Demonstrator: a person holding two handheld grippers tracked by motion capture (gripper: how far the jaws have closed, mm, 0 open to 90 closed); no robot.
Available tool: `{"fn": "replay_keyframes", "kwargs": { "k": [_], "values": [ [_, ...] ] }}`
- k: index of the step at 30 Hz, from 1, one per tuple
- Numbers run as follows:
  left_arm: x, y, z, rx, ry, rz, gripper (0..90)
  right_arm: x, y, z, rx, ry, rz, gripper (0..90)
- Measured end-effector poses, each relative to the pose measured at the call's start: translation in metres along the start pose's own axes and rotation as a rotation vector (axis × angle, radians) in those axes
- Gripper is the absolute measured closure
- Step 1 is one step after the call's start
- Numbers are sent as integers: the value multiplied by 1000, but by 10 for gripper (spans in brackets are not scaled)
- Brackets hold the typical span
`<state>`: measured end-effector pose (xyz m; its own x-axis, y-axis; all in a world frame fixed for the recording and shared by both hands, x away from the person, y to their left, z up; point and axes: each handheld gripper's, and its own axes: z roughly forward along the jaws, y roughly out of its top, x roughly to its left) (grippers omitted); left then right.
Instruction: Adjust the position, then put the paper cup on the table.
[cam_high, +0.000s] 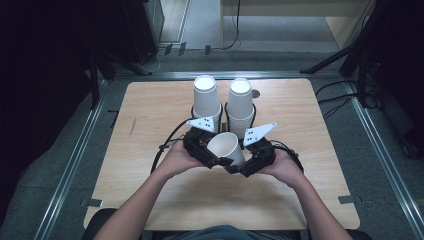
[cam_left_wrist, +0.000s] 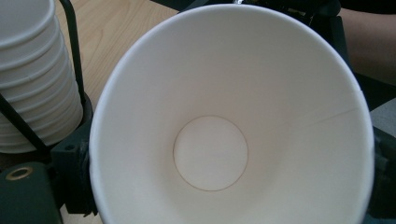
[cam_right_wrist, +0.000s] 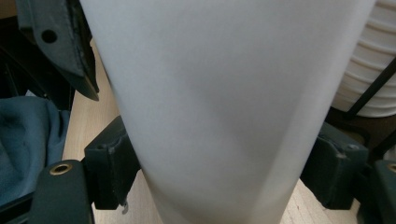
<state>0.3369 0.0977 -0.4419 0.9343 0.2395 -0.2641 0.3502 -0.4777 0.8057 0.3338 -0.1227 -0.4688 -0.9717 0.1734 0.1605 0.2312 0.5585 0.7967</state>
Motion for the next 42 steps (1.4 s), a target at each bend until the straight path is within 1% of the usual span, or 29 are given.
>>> {"fn": "replay_keyframes", "kwargs": {
  "k": [1,7,10,11,12,14,17,19,22,24,25,26,29,30,32,34,35,37,39,40,42],
  "values": [
    [0,0,0,2,2,4,77,0,0,0,0,-1,-1,221],
    [2,0,-1,19,-8,-13,127,0,-1,-1,11,-1,14,223],
    [2,0,0,26,-10,-25,142,-1,-1,0,20,6,27,220],
    [2,0,0,29,-10,-23,144,-1,-1,1,23,14,35,216],
    [2,0,-1,31,-9,-20,145,-1,-1,1,26,15,38,205],
    [2,0,-2,34,-6,-24,145,0,0,2,33,16,38,136],
    [3,0,-4,41,-6,-26,144,0,0,2,58,-21,49,138],
    [3,-1,-5,46,0,-22,144,0,-1,0,63,-18,58,138],
    [4,-1,-6,49,0,-18,144,0,-2,-3,61,-29,59,138],
    [4,-2,-8,55,13,-10,144,1,-2,-5,66,-36,59,138],
    [5,-2,-8,60,11,-9,144,1,-3,-6,68,-41,58,138],
    [5,-3,-9,60,12,-13,144,1,-4,-7,73,-43,56,138],
    [6,-3,-12,71,20,-4,144,1,-7,-9,94,-58,55,138],
    [6,-3,-12,78,21,-2,144,1,-7,-10,99,-57,61,139],
    [6,-4,-15,82,27,5,143,0,-9,-13,96,-63,63,140],
    [6,-5,-17,89,30,10,143,0,-10,-16,89,-68,74,140],
    [6,-5,-18,91,33,11,142,0,-11,-17,90,-77,73,142],
    [7,-7,-21,101,39,16,142,0,-11,-18,101,-94,90,143],
    [8,-9,-23,111,45,16,141,0,-12,-19,106,-112,94,143],
    [8,-10,-24,116,53,19,141,0,-12,-20,106,-109,93,143],
    [9,-11,-27,121,61,8,139,-2,-13,-21,109,-108,93,143]
  ]
}}
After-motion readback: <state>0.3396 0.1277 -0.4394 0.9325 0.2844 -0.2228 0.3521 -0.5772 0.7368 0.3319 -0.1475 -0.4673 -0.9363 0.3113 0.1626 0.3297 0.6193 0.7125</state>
